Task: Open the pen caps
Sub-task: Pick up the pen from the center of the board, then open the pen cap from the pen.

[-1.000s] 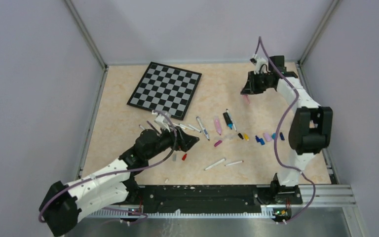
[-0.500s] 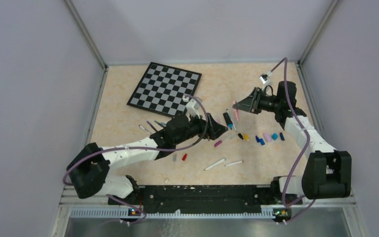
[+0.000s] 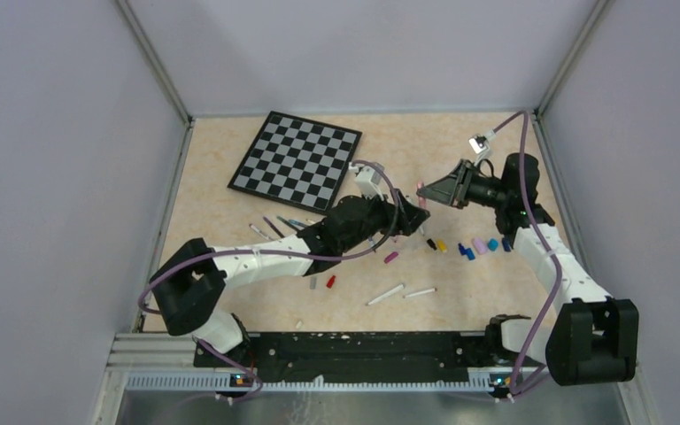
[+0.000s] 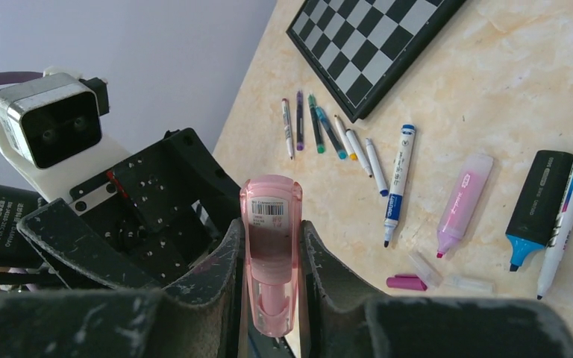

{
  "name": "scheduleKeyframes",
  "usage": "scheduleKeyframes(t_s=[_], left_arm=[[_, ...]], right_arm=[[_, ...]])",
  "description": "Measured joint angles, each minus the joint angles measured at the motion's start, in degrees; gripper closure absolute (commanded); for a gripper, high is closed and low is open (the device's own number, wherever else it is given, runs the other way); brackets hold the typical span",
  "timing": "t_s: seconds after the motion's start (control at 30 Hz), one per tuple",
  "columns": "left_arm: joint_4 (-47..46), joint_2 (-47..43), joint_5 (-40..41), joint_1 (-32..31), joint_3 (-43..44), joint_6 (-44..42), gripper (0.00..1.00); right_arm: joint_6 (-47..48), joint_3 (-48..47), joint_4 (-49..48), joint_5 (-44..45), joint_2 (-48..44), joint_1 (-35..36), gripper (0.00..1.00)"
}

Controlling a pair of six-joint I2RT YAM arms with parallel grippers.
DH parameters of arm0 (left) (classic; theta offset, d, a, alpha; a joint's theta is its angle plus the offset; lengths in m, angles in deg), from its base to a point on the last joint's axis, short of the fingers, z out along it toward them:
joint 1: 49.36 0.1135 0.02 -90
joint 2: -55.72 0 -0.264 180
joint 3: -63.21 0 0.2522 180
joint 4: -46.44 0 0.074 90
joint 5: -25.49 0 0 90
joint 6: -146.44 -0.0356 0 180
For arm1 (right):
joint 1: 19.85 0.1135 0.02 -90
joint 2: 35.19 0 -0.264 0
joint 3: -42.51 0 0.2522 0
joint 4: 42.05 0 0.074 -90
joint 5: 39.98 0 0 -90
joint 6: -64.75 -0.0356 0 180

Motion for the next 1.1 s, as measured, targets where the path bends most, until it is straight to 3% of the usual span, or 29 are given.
scheduleKeyframes(t_s=[0.23,0.5,0.6,0.67,0.77,0.87,0.93,1.1], left_arm=[[0.09,2.05,2.12,-0.55,1.79,0.22,0.45],[2.43,3.65,3.30,-1.11,5.64,-1.81,0.94],[2.97,3.72,3.34,-0.90,5.66,-2.73,1.00],[3.15,3.72,3.34,-0.90,5.66,-3.76,1.00],[2.99,3.34,3.23,-0.90,5.20,-5.38,1.00],[1.86,0.61,2.62,-1.11,1.81,-7.85,1.00],[2.14,-3.21,2.19,-0.83,-2.32,-10.01,1.00],[2.45,-16.13,-3.17,0.07,-12.83,-16.09,1.00]], right_arm=[[-0.96,0.39,-0.63,-0.15,-0.13,0.46,1.00],[-0.48,0.39,-0.90,0.59,-0.46,0.81,1.00],[0.57,0.42,-0.74,1.92,-0.79,0.81,1.00],[1.16,0.48,-0.35,2.08,-1.01,0.83,0.91],[2.78,0.50,0.48,1.90,-1.68,0.83,0.58],[5.97,0.50,2.21,-1.09,-3.43,1.22,0.39],[9.77,0.50,3.30,-4.02,-5.75,1.33,0.33],[26.75,-1.14,12.24,-12.09,-10.67,1.38,0.30]])
